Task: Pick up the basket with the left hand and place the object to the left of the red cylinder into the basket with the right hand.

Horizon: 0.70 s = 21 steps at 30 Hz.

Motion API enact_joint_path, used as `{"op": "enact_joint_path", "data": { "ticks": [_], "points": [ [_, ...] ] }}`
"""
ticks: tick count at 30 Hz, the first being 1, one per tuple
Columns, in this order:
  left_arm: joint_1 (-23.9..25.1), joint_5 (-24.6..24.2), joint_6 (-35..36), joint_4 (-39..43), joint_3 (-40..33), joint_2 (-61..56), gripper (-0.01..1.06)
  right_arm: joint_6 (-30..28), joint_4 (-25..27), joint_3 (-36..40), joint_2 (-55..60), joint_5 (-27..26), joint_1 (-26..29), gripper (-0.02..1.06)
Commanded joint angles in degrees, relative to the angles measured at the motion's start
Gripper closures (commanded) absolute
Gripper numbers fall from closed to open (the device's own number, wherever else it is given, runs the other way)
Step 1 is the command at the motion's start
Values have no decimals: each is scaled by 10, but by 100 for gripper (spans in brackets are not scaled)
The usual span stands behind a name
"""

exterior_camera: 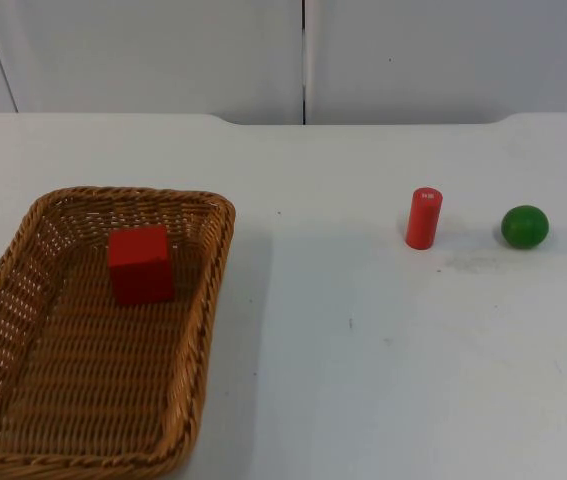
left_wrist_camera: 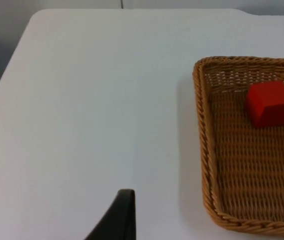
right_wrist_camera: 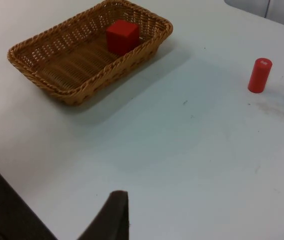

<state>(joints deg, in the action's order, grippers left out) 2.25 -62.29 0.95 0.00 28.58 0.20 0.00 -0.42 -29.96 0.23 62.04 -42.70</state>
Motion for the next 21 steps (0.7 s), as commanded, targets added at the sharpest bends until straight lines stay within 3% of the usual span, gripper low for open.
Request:
{"op": "enact_joint_path", "data": {
  "ticks": [1, 13, 21],
  "points": [
    [12, 8, 0, -5, -2, -2, 0, -9, 7, 4, -2, -3, 5, -1],
    [12, 8, 0, -5, -2, -2, 0, -9, 7, 4, -2, -3, 101, -1],
    [12, 8, 0, -5, -2, -2, 0, -9, 7, 4, -2, -3, 228, -1]
  ]
}}
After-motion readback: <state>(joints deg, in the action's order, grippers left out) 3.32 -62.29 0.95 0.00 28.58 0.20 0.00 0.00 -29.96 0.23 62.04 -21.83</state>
